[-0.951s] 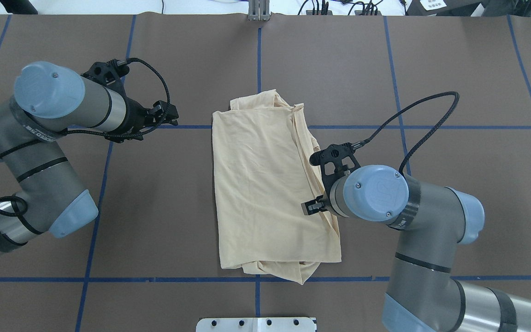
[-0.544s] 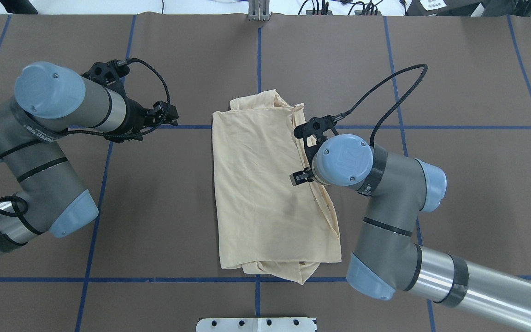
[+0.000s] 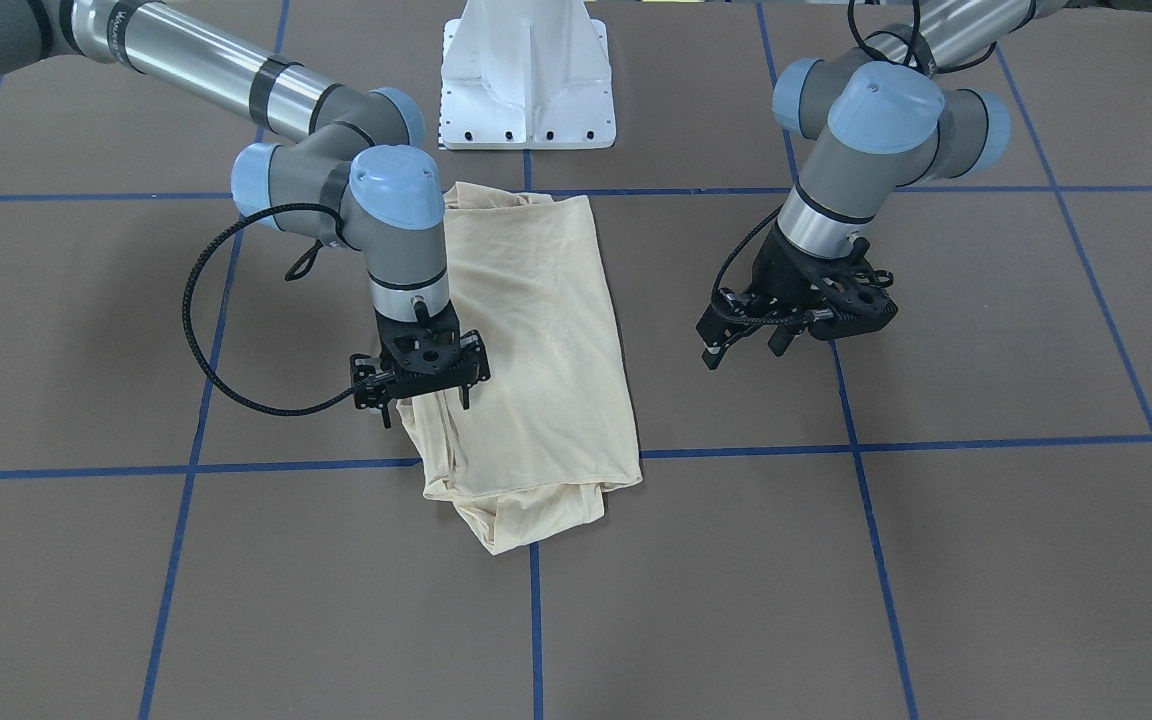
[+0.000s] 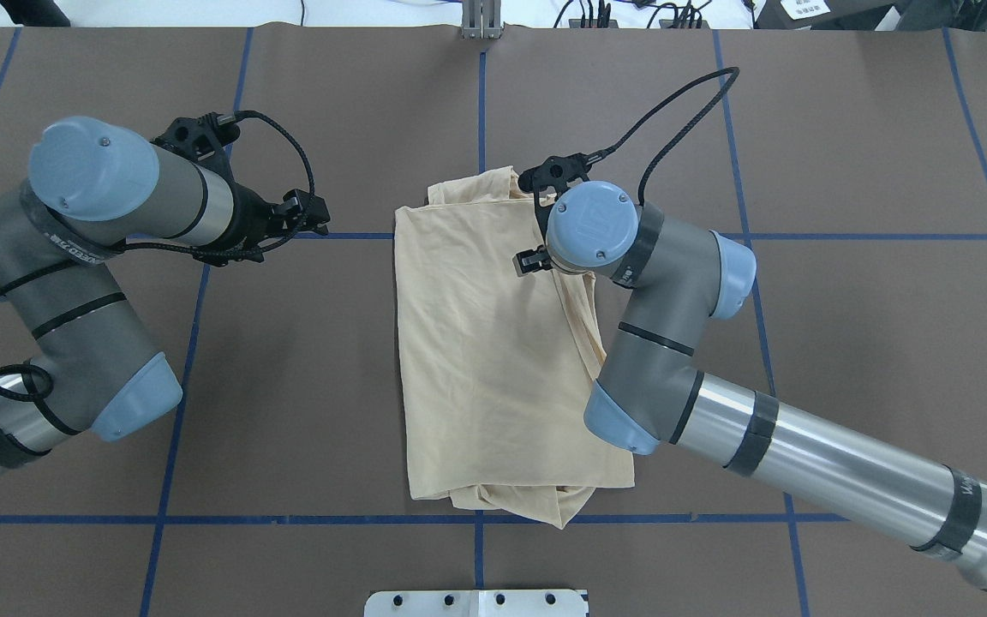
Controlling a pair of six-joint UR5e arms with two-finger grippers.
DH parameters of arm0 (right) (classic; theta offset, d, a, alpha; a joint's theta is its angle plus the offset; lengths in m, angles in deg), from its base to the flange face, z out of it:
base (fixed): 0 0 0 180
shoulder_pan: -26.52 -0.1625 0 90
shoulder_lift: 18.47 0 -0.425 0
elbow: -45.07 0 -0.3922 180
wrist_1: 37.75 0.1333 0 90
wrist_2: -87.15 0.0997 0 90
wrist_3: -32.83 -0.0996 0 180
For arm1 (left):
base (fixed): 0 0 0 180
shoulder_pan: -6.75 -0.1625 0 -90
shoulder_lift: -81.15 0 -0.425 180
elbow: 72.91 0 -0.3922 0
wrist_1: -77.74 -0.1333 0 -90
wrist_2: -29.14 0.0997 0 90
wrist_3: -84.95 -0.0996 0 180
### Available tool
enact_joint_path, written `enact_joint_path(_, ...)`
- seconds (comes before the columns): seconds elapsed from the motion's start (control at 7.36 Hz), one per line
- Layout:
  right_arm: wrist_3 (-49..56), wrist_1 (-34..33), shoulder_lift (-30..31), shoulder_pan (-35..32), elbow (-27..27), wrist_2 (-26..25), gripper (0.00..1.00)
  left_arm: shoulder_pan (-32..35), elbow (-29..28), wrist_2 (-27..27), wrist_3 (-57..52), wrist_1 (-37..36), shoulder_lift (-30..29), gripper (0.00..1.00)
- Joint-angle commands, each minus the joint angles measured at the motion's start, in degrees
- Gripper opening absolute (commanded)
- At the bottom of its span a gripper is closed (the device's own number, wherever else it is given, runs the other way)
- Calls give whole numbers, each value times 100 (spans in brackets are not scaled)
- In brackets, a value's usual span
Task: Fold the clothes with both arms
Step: 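Grasp the side edge with the right gripper and tuck it along the shirt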
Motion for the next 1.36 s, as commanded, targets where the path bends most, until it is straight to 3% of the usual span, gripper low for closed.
enact_joint_path(0.0,31,218,-156,-68,408,-7,100,0,-17,0,-7,30,20,100)
enact_joint_path(0.41,223,226,97,-191,365,107,100,-9,-26,0,-7,39,20,100)
enact_joint_path(0.68,469,209,177,-593,329,805,100,-9,-35,0,2,39,20,100)
enact_joint_path(1.22,716,227,746,-833,-187,1012,100,-9,-26,0,2,31,11,100)
